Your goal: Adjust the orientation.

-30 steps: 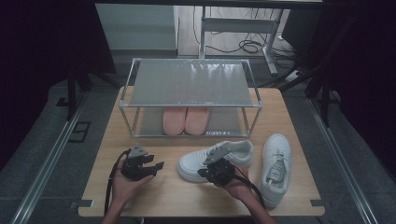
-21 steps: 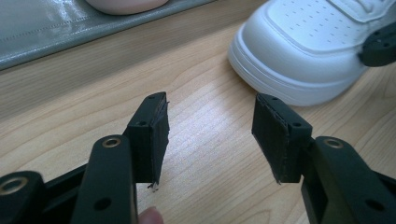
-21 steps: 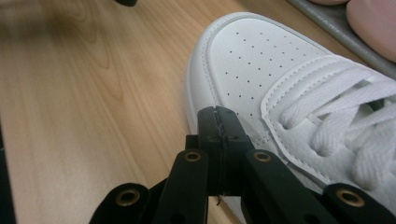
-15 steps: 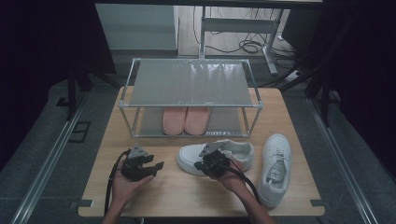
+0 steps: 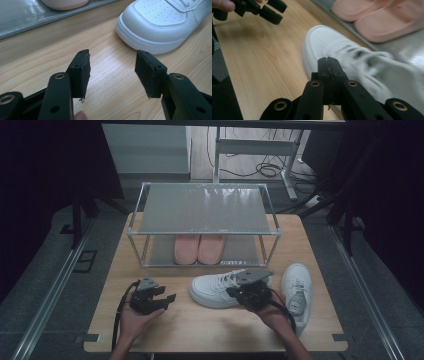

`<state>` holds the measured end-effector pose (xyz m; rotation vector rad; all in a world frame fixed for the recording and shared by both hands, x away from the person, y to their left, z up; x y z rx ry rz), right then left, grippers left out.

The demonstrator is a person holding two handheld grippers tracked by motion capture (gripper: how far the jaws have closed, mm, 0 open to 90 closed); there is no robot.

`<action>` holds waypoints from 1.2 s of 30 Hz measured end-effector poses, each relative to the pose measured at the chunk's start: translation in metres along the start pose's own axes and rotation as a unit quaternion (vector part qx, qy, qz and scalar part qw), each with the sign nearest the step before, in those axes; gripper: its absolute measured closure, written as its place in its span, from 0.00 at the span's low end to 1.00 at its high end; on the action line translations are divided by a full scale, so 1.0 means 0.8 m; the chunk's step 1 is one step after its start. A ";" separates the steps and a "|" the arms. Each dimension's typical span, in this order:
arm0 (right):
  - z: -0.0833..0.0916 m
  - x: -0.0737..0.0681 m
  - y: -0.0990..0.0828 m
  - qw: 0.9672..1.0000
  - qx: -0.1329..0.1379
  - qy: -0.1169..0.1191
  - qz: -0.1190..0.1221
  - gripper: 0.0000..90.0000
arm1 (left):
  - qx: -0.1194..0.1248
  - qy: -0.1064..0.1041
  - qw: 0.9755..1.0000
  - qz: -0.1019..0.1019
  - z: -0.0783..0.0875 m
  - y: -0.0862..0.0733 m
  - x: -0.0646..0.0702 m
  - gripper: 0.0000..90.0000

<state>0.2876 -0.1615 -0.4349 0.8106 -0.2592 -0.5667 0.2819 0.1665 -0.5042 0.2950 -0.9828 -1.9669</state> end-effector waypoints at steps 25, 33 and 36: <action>0.009 0.085 -0.018 0.993 -0.101 -0.043 -0.032 1.00 | 0.005 0.000 1.000 0.001 0.002 0.000 0.000 0.52; 0.010 0.099 -0.018 0.993 -0.104 -0.048 -0.041 1.00 | 0.002 0.000 1.000 -0.001 0.001 -0.001 0.000 0.52; 0.015 0.110 -0.016 0.992 -0.101 -0.056 -0.049 1.00 | 0.001 0.000 1.000 0.000 0.000 -0.001 0.000 0.52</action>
Point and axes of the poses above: each handheld gripper's, and its own axes: z roughly backward along the jaws, y roughly out of its top, x roughly to its right, the point moved 1 cm from there along -z, roughly forward along the jaws
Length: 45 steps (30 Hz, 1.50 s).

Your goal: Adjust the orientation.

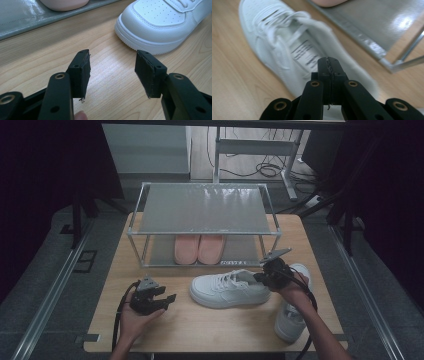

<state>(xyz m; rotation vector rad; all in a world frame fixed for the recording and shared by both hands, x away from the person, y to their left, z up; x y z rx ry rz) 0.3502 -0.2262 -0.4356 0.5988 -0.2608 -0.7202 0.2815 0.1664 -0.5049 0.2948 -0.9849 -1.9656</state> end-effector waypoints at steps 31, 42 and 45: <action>-0.036 0.078 -0.009 0.997 -0.062 0.001 -0.055 1.00 | 0.000 0.001 1.000 -0.001 -0.001 -0.001 0.000 0.52; -0.030 0.069 -0.013 0.996 -0.079 0.000 -0.042 1.00 | -0.003 0.001 1.000 -0.002 -0.003 -0.001 0.000 0.52; -0.028 0.064 -0.014 0.996 -0.087 0.001 -0.032 1.00 | -0.002 0.001 1.000 -0.002 -0.003 -0.001 0.001 0.52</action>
Point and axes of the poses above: each handheld gripper's, and its own axes: z roughly backward along the jaws, y roughly out of its top, x roughly to its right, the point moved 1 cm from there along -z, roughly forward along the jaws
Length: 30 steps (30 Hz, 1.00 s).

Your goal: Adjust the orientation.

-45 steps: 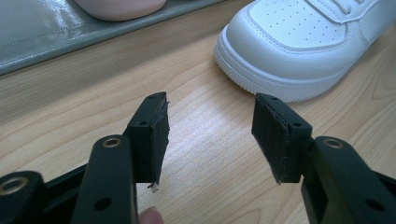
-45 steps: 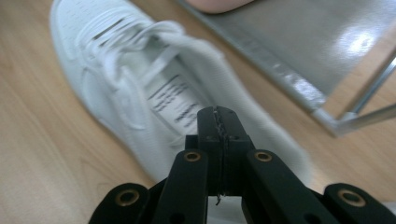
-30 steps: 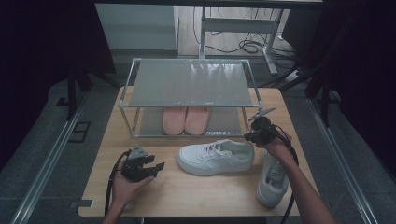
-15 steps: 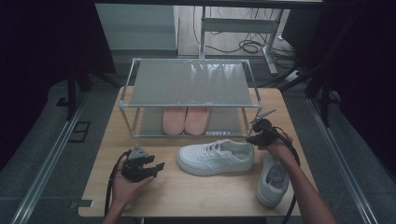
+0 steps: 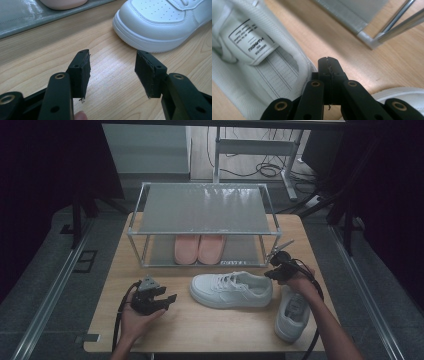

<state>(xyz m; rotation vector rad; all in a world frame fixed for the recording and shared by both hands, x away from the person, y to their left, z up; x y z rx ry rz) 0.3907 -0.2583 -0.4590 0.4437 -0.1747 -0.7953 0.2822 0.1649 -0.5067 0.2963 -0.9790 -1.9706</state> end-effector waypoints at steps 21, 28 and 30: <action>0.007 -0.058 -0.018 0.997 -0.033 0.031 0.063 1.00 | 0.000 -0.002 1.000 -0.001 -0.001 0.001 0.002 0.52; 0.012 -0.070 -0.026 0.995 -0.040 0.039 0.078 1.00 | -0.001 -0.002 1.000 -0.002 -0.002 0.001 0.003 0.52; 0.013 -0.076 -0.029 0.995 -0.041 0.043 0.082 1.00 | -0.002 -0.002 1.000 -0.003 -0.002 0.001 0.003 0.52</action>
Point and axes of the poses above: each handheld gripper's, and its own axes: z roughly backward along the jaws, y roughly out of its top, x roughly to its right, the point moved 1 cm from there along -z, roughly forward along the jaws
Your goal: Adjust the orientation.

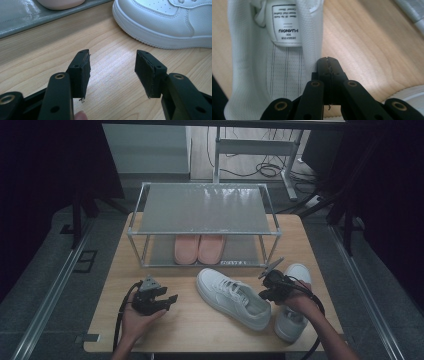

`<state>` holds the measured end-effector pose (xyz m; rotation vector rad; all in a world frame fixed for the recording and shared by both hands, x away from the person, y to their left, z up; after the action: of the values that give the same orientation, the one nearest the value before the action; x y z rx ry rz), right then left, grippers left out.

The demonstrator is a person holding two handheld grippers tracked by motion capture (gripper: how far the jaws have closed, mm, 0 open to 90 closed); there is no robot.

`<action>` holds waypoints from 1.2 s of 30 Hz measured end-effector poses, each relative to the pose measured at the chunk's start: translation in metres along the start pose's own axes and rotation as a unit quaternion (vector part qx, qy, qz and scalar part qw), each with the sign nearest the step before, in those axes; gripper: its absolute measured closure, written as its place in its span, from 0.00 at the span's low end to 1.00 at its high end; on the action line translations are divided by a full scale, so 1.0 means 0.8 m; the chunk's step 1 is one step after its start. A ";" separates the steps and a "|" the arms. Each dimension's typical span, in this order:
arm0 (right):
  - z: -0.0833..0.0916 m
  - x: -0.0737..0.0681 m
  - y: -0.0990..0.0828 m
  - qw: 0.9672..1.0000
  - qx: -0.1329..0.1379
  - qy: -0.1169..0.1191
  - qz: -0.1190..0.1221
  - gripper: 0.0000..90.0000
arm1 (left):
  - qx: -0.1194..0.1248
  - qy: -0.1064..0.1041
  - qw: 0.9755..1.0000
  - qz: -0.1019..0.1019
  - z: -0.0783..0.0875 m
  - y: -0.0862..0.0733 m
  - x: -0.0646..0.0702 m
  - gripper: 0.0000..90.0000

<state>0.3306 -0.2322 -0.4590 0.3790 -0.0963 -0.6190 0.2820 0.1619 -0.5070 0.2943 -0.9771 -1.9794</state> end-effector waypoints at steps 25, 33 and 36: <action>0.009 -0.012 -0.011 1.000 0.022 0.015 0.001 1.00 | 0.003 0.001 1.000 0.002 0.002 0.000 -0.001 0.52; 0.026 -0.001 -0.013 0.997 0.071 0.014 -0.015 0.83 | 0.004 0.002 1.000 0.003 0.003 0.000 -0.001 0.52; 0.030 0.000 -0.016 0.996 0.087 0.015 -0.024 0.74 | 0.005 0.003 1.000 0.003 0.003 0.000 -0.001 0.52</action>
<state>0.3192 -0.2492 -0.4416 0.5612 -0.1128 -0.6545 0.2810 0.1640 -0.5057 0.3029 -0.9837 -1.9685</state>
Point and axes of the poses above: each handheld gripper's, and its own axes: z roughly backward along the jaws, y roughly out of its top, x roughly to its right, the point moved 1 cm from there along -z, roughly forward along the jaws
